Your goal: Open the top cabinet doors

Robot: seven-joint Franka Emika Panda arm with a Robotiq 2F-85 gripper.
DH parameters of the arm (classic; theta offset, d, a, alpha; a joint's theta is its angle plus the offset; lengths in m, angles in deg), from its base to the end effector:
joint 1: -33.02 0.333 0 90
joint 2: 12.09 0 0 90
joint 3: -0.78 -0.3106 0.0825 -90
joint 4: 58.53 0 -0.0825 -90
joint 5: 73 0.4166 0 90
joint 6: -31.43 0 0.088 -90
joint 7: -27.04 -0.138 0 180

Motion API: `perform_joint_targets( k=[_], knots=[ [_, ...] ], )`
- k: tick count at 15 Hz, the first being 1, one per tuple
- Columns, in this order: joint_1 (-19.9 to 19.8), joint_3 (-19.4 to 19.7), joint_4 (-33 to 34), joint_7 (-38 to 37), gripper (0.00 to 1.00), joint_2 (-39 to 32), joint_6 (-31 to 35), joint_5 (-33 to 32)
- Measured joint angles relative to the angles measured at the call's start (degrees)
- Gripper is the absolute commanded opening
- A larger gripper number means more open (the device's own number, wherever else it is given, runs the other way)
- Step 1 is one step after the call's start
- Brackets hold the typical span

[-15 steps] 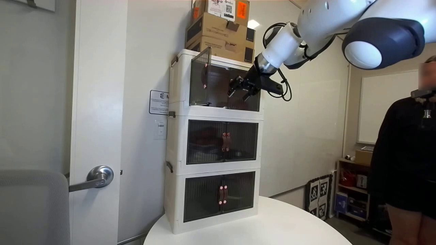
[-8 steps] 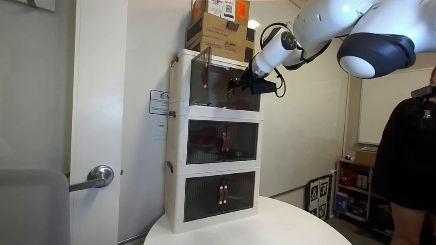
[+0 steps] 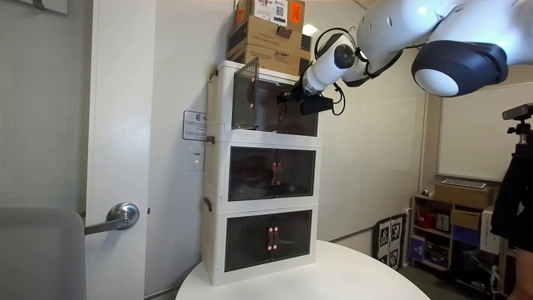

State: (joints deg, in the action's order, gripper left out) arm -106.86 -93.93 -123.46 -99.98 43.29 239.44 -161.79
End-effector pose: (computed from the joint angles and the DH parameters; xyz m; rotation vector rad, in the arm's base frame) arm 0.7675 0.0149 0.5227 2.2362 0.1439 1.7346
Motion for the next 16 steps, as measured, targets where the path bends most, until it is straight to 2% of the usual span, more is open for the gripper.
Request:
perform_joint_targets(
  k=[4,5,6,10,14,16],
  knots=[
    [-0.1,-1.2,-0.3,-0.1,1.0,0.1,-0.6,0.2],
    [-0.2,-1.9,-0.4,-0.2,0.91,0.1,-0.7,0.3],
    [-0.2,-2.7,-0.7,-0.2,0.74,0.1,-0.7,0.6],
    [-0.2,-5.7,-1.1,0.1,0.43,0.2,-0.7,3.7],
    [-0.6,-5.8,-2.1,0.7,0.13,0.1,-0.9,6.8],
    [-0.7,-5.9,-2.3,1.3,0.08,0.1,-0.8,8.1]
  ],
)
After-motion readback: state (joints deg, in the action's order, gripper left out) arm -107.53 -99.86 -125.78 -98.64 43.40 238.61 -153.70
